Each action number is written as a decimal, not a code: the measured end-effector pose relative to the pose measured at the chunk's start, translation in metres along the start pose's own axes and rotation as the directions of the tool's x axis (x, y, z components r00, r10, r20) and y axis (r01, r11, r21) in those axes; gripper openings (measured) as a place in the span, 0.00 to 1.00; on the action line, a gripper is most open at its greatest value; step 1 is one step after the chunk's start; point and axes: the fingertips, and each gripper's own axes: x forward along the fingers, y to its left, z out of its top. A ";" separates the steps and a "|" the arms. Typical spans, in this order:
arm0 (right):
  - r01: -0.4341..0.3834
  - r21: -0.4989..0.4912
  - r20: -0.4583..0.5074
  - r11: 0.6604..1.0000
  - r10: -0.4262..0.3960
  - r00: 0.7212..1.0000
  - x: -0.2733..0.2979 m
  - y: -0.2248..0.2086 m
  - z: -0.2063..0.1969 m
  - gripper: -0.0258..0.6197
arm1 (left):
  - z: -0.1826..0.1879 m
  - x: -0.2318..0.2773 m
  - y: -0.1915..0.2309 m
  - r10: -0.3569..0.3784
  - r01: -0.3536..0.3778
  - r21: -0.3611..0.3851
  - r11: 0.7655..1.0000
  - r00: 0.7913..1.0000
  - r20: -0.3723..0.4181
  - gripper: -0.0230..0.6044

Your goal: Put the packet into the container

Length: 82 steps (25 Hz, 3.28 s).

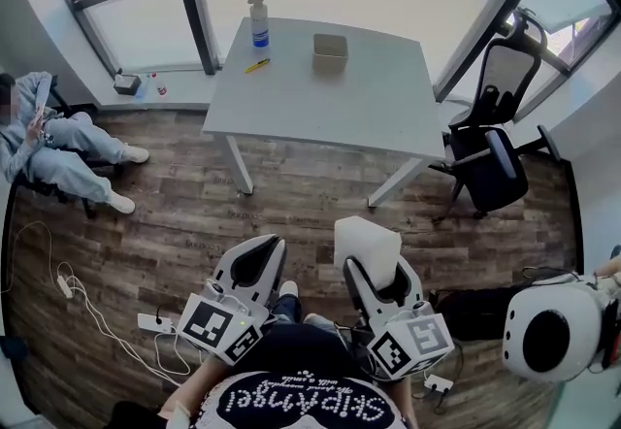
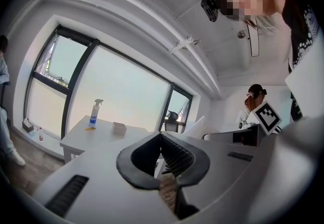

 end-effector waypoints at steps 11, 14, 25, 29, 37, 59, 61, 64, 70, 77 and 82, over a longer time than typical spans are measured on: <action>0.032 0.022 -0.002 0.999 -0.031 1.000 0.013 -0.009 -0.002 0.47 | 0.002 0.011 0.016 -0.008 0.008 -0.002 1.000 1.000 -0.002 0.05; 0.042 0.025 0.000 0.999 -0.042 0.999 0.015 -0.011 -0.001 0.47 | 0.002 0.013 0.019 -0.011 0.011 -0.001 1.000 1.000 -0.006 0.05; 0.030 0.007 -0.028 1.000 -0.030 0.999 0.035 -0.011 0.003 0.47 | 0.004 0.022 0.033 0.003 -0.004 -0.014 1.000 1.000 -0.021 0.05; 0.018 0.006 -0.051 1.000 -0.018 0.999 0.047 -0.013 0.001 0.47 | 0.002 0.026 0.043 0.027 -0.028 -0.020 0.999 0.999 -0.029 0.05; 0.007 -0.006 -0.078 1.000 -0.008 0.997 0.069 -0.030 0.010 0.47 | 0.007 0.052 0.052 0.038 -0.039 -0.018 0.999 0.999 -0.028 0.05; -0.034 -0.011 -0.087 0.999 0.033 0.996 0.130 -0.101 0.058 0.47 | 0.025 0.147 0.065 0.084 -0.084 0.002 0.996 0.996 -0.009 0.05; -0.045 -0.038 -0.079 0.998 0.042 0.996 0.132 -0.104 0.061 0.47 | 0.026 0.153 0.063 0.083 -0.083 0.004 0.997 0.997 -0.006 0.05; -0.036 -0.104 -0.093 0.994 0.026 0.995 0.133 -0.111 0.065 0.47 | 0.026 0.162 0.060 0.083 -0.083 0.011 0.996 0.997 -0.002 0.05; -0.034 -0.100 -0.094 0.994 0.025 0.995 0.137 -0.127 0.068 0.47 | 0.027 0.175 0.055 0.083 -0.083 0.018 0.996 0.997 0.005 0.05; -0.039 -0.105 -0.093 0.994 0.029 0.995 0.137 -0.140 0.072 0.47 | 0.029 0.189 0.053 0.093 -0.093 0.032 0.995 0.996 0.017 0.05; -0.034 -0.095 -0.074 0.995 0.028 0.997 0.137 -0.147 0.078 0.47 | 0.030 0.192 0.057 0.111 -0.112 0.035 0.993 0.994 0.018 0.05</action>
